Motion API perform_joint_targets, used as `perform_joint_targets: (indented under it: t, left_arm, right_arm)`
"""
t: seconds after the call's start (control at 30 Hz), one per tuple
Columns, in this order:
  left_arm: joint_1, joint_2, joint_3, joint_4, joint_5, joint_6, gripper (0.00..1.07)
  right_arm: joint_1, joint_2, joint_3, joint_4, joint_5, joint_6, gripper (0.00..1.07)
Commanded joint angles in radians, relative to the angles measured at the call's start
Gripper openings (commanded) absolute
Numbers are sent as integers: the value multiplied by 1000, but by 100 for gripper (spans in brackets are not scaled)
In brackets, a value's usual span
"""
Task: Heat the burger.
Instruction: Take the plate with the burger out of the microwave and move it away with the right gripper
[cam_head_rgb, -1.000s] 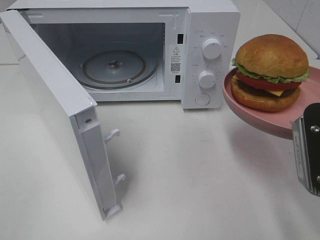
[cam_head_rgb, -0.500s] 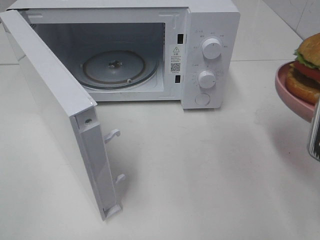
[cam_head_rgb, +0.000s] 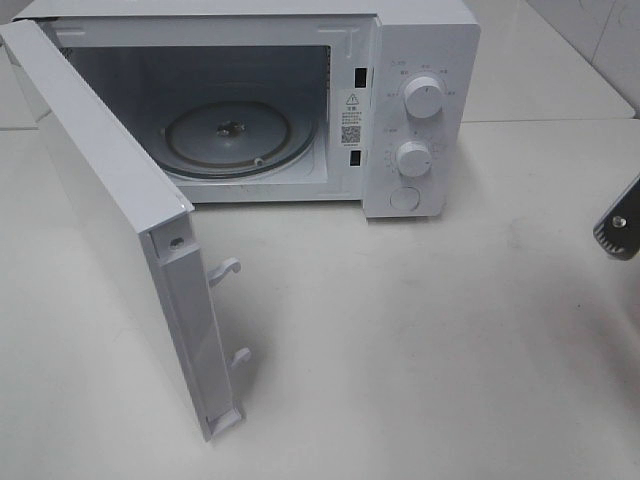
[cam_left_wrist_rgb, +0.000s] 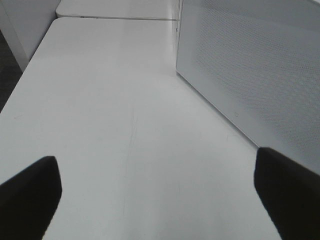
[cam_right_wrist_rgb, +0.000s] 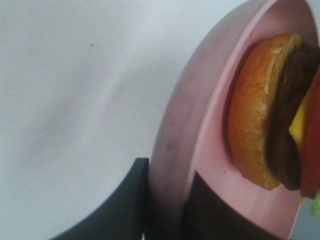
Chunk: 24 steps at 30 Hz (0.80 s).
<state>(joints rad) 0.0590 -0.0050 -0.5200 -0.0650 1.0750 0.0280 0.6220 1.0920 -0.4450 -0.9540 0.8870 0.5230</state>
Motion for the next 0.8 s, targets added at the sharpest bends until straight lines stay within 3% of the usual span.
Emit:
perform_joint_targets:
  t: [0.03,0.33,0.8]
  left_arm:
    - [1,-19,4,-6,-6,-2,98]
    - [1,-19,4,-6,-6,-2,98]
    - [1,-19,4,-6,-6,-2,98]
  right_arm:
    - [-3,41,-29,-83,41,114,1]
    - [-3,264,-117,-82,115,369,2]
    - [-5,490,-122,-83,47,554,4]
